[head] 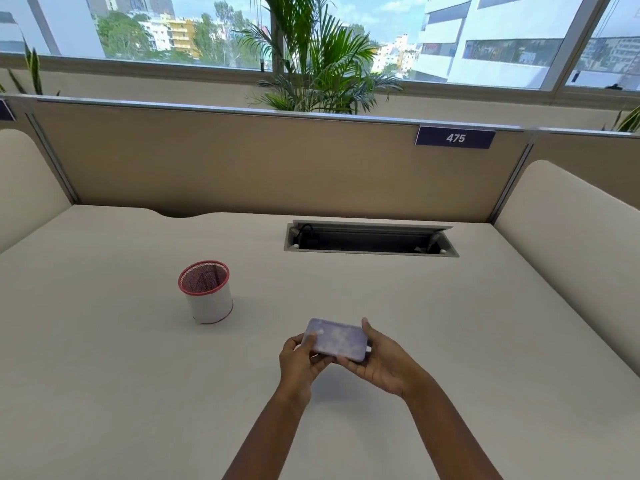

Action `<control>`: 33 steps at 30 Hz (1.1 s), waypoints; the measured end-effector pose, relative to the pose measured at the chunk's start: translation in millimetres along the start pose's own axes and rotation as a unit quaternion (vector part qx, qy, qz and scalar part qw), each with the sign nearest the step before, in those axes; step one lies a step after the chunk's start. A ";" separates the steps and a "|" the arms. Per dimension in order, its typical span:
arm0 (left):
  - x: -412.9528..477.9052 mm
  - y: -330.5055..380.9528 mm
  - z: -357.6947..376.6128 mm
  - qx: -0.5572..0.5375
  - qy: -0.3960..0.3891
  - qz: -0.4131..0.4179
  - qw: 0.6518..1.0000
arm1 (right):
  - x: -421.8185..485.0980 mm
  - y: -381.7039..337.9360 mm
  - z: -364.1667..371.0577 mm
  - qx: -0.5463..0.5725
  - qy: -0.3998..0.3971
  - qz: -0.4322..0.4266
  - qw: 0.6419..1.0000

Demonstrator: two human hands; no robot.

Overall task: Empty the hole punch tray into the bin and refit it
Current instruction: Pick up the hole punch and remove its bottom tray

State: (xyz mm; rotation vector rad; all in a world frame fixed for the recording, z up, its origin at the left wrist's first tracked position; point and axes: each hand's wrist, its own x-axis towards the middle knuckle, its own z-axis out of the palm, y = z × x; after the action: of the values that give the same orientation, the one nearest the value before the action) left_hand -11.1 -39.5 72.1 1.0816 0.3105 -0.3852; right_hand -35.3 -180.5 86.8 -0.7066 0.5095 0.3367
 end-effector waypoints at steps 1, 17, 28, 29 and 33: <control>-0.6 -0.1 0.4 -0.003 -0.004 -0.003 1.000 | -0.5 0.9 0.2 -0.015 0.003 -0.010 1.000; 1.8 10.4 2.0 -0.186 -0.102 -0.198 0.957 | -8.7 15.5 26.2 -0.500 0.115 -0.373 0.773; 15.3 21.8 6.2 -0.268 -0.083 -0.176 0.944 | -10.8 30.7 28.6 -0.614 -0.007 -0.372 0.696; 17.2 22.9 5.5 -0.268 -0.080 -0.167 0.945 | -11.9 30.9 28.8 -0.575 0.003 -0.368 0.730; 20.5 24.6 2.9 -0.274 -0.100 -0.145 0.945 | -14.7 27.9 28.3 -0.335 0.054 -0.283 0.897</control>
State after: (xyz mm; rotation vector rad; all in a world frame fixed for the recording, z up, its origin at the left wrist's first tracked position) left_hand 18.4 -35.0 84.0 0.4439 0.3700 -0.6232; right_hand -50.8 -142.9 98.5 -1.5104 0.2603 -0.0944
